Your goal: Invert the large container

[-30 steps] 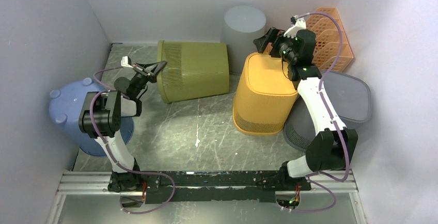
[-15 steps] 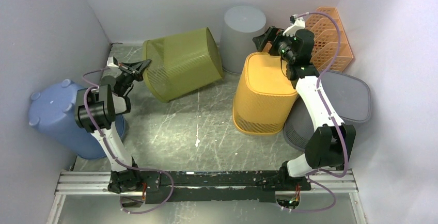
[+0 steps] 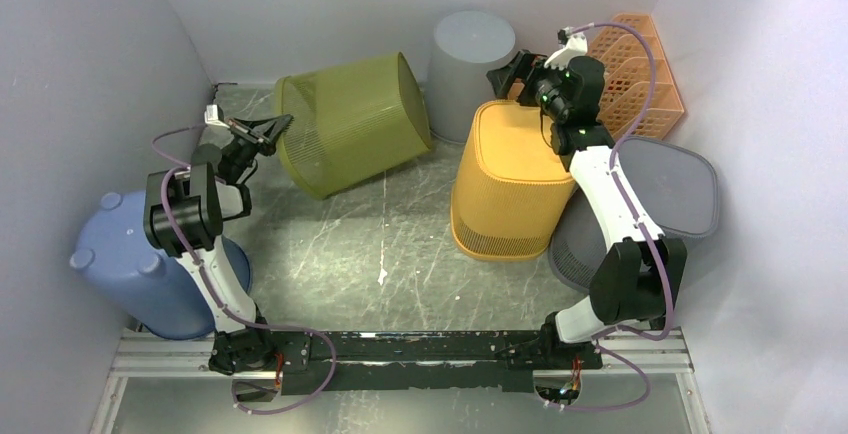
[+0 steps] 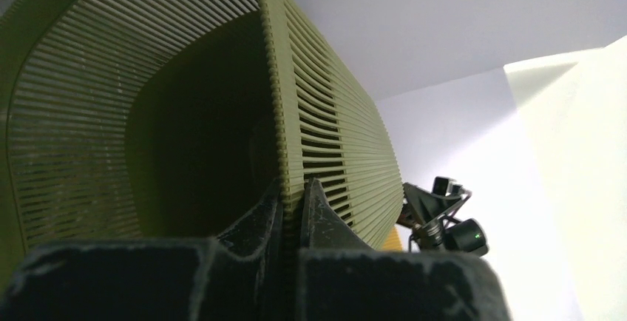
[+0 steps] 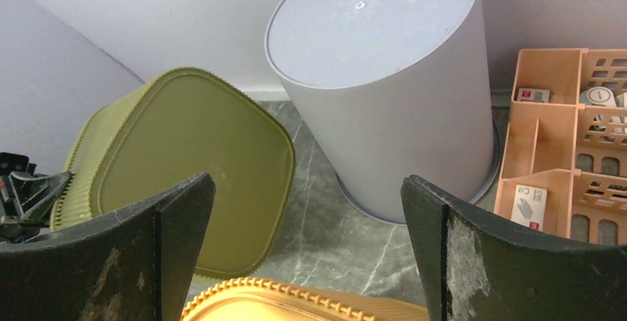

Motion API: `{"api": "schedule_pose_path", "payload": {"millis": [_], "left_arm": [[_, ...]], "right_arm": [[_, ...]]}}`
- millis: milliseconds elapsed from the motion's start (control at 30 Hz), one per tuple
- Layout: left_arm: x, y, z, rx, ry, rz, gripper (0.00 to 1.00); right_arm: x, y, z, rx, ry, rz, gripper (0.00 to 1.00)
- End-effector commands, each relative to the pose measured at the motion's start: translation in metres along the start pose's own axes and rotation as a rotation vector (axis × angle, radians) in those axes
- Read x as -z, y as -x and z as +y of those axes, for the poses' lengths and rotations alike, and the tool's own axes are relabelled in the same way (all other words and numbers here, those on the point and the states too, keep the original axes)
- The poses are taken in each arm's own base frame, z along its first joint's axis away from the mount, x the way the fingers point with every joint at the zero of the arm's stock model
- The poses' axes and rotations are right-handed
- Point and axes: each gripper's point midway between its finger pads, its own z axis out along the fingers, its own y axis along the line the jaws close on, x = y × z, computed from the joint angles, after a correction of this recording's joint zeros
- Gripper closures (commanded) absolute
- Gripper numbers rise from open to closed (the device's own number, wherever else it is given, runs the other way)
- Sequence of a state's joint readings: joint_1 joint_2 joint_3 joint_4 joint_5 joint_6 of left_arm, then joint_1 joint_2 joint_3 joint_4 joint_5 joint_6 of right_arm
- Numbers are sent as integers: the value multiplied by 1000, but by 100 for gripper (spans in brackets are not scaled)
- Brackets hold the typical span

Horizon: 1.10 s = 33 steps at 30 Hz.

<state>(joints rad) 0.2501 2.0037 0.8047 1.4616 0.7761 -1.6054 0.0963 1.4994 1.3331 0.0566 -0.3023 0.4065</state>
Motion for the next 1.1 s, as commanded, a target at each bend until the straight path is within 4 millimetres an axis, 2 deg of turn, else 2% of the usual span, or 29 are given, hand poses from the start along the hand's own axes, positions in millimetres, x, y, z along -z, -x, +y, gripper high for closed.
{"api": "schedule_pose_path", "payload": {"millis": [0, 233, 533, 633, 767, 833, 933, 1000, 1067], "left_arm": [[28, -48, 112, -143, 302, 176, 93], [41, -41, 153, -228, 588, 181, 93], [75, -18, 185, -328, 937, 170, 93], [78, -17, 191, -347, 967, 182, 93], [60, -28, 175, -376, 865, 233, 93], [47, -34, 156, -400, 801, 260, 93], [26, -41, 116, -477, 716, 314, 93], [19, -41, 98, -532, 721, 337, 93], [16, -39, 86, -552, 710, 339, 93]], "right_arm": [[-8, -44, -3, -54, -10, 127, 0], [-9, -46, 0, -42, -4, 130, 0], [-8, -47, 1, -40, 0, 130, 0], [-8, -49, 0, -40, -2, 133, 0], [-8, -51, -1, -38, -10, 136, 0], [-7, -51, -3, -35, -16, 137, 0], [-7, -50, -3, -24, -18, 135, 0], [-9, -48, 5, -10, 22, 145, 0], [-15, -51, 21, 30, 67, 170, 0]]}}
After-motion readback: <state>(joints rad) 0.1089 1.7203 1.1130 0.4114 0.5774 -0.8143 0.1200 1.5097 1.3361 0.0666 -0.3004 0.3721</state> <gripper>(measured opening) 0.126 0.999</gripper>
